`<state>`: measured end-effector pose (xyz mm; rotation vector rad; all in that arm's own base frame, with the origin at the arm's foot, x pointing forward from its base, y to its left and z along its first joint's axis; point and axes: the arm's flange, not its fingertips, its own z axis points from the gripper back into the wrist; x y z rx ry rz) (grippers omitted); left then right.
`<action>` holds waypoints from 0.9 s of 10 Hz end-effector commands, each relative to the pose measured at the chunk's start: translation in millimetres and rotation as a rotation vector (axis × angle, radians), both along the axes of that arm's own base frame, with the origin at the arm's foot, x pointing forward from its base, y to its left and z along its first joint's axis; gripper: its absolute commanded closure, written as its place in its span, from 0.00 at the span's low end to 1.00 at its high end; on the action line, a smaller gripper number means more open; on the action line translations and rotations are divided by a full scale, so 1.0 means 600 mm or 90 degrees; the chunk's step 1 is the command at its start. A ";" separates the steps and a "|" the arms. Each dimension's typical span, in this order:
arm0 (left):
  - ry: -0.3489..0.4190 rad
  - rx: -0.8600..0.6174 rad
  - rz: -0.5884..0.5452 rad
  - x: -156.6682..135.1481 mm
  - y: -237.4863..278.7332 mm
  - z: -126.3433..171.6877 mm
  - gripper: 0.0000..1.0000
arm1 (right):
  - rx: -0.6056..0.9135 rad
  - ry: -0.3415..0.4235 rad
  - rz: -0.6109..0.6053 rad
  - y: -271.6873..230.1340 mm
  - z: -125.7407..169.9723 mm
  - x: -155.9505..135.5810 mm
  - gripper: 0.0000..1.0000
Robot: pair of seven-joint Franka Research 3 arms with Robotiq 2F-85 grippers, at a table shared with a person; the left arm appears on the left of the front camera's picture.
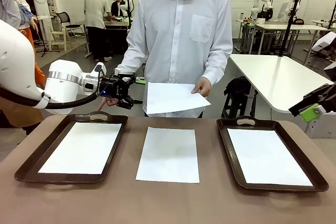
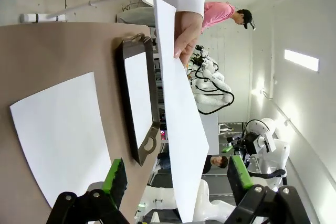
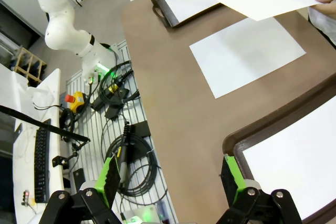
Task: Sort the A4 documents.
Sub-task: Receive the A4 Paper.
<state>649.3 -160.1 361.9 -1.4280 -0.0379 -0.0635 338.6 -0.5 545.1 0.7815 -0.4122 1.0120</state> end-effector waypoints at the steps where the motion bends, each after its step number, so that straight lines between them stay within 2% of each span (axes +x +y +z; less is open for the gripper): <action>1: 0.028 -0.022 -0.007 0.020 -0.024 -0.001 0.00 | 0.005 -0.001 0.003 0.000 0.000 0.000 0.00; 7: 0.040 -0.053 -0.016 0.029 -0.077 -0.014 0.00 | 0.005 -0.001 0.003 0.000 0.000 0.000 0.00; 9: 0.071 -0.082 -0.008 0.028 -0.087 -0.024 0.00 | 0.005 -0.001 0.003 0.000 0.000 0.000 0.00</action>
